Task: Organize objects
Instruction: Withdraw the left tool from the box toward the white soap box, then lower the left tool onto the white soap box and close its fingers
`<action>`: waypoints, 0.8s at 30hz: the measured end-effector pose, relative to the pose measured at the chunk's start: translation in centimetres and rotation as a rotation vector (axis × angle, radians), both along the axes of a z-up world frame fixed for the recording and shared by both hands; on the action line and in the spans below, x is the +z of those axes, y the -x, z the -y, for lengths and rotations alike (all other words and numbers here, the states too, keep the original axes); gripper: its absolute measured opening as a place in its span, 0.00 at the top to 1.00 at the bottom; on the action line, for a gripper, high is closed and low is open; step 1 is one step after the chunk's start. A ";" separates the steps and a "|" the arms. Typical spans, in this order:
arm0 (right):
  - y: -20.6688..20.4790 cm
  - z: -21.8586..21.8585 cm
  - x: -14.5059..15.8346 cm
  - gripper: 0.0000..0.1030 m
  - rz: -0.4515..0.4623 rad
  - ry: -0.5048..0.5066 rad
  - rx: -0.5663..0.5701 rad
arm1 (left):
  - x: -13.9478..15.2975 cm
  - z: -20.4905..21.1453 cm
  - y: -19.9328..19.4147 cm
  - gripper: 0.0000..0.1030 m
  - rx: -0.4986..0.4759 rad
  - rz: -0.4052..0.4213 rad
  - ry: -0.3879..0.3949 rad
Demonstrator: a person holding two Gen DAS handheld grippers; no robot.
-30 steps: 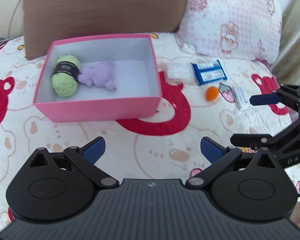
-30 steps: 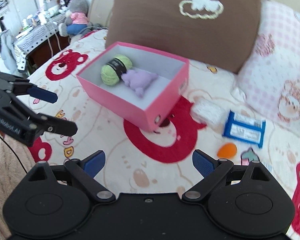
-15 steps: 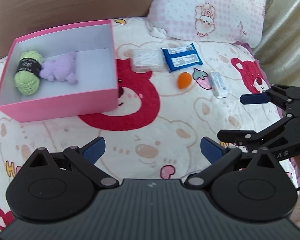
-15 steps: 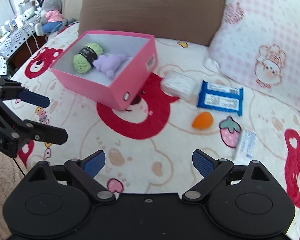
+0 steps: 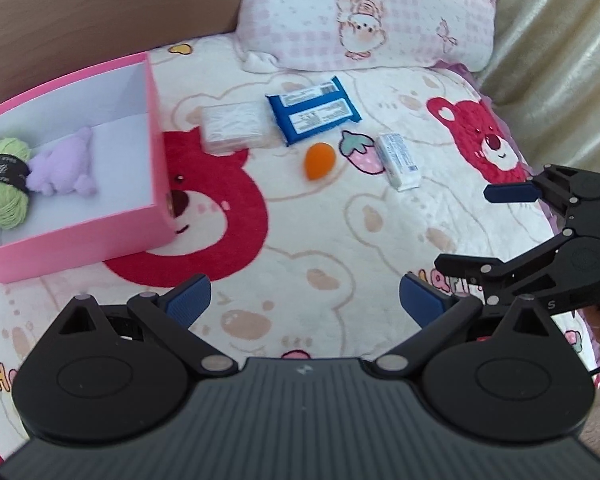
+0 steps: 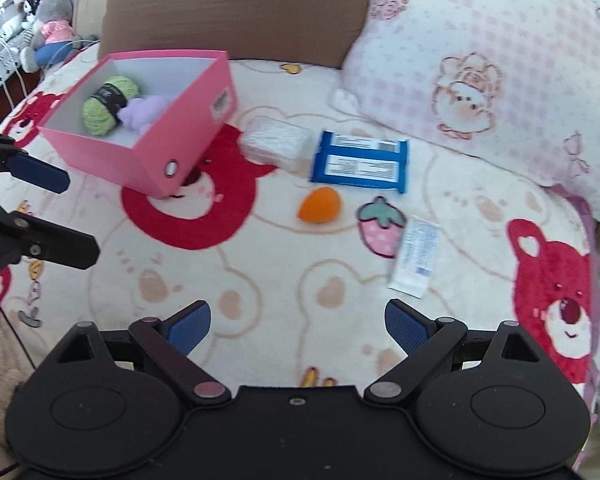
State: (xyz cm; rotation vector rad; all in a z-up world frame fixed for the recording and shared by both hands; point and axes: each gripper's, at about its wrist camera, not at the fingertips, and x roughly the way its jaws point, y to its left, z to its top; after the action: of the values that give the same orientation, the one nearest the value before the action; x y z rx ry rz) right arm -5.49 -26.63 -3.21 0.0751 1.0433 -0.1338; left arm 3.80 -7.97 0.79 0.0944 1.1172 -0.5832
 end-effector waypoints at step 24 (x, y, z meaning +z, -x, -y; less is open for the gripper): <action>0.8 2.9 -2.8 0.07 0.145 0.165 -0.017 | -2.0 8.0 -2.5 0.03 -0.086 -0.022 0.017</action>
State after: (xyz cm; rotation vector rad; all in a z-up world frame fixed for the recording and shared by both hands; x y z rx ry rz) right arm -6.32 -29.55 -6.04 -0.0552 0.8837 -0.2256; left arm 6.30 -15.98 -1.23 0.1225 1.1337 -0.6718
